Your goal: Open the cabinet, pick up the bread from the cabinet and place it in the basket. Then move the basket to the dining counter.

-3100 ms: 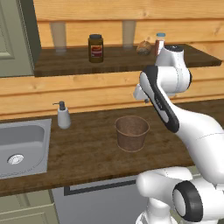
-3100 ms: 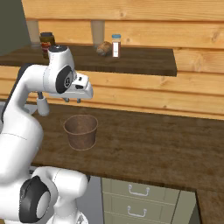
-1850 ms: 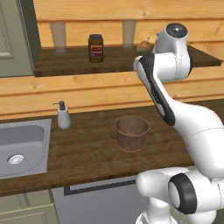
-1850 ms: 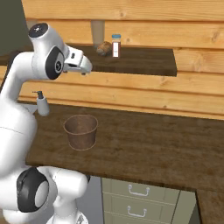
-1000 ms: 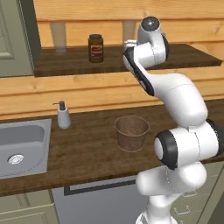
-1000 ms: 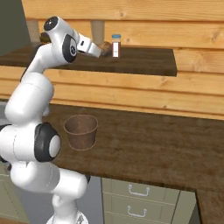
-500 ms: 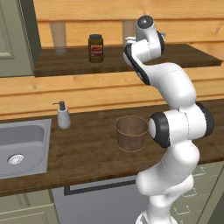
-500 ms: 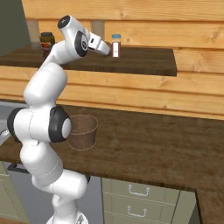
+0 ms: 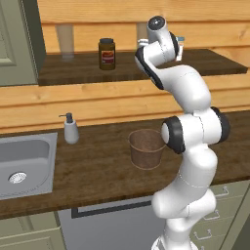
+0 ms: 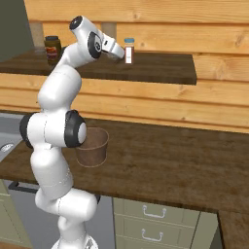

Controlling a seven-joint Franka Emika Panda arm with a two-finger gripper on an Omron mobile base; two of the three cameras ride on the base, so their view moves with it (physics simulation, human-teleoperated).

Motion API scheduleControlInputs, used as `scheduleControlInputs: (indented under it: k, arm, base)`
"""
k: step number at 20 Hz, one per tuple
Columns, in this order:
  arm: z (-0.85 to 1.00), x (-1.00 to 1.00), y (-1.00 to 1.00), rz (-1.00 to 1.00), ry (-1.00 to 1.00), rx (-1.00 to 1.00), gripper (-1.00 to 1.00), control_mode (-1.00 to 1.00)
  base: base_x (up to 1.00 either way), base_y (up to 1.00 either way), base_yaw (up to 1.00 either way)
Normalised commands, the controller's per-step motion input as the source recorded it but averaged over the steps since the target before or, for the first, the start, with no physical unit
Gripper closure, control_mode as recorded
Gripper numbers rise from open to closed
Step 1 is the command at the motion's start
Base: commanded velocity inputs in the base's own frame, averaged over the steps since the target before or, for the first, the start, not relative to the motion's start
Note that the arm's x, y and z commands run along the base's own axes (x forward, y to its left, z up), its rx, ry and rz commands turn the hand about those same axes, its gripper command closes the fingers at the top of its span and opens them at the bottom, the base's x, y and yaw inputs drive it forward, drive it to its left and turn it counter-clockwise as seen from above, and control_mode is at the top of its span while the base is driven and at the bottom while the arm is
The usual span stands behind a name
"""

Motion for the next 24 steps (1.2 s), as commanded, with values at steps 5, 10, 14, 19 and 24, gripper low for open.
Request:
scheduleControlInputs:
  k: [5, 10, 14, 19, 24]
  arm:
    - [-0.04, 0.32, 0.00, -0.01, 0.00, 0.00, -1.00, -1.00]
    - [-0.07, 0.05, -0.01, -0.04, 0.00, 0.00, -1.00, -1.00]
    - [-0.19, 0.00, -0.09, -0.08, 0.00, 0.00, -1.00, -1.00]
    - [-0.28, 0.00, -0.07, -0.06, 0.00, 0.00, -1.00, -1.00]
    - [-0.27, 0.00, -0.02, -0.03, 0.00, 0.00, 1.00, -1.00]
  base:
    - [0.00, 0.00, 0.00]
    - [0.00, 0.00, 0.00]
    - [0.00, 0.00, 0.00]
    - [0.00, 0.00, 0.00]
    - [0.00, 0.00, 0.00]
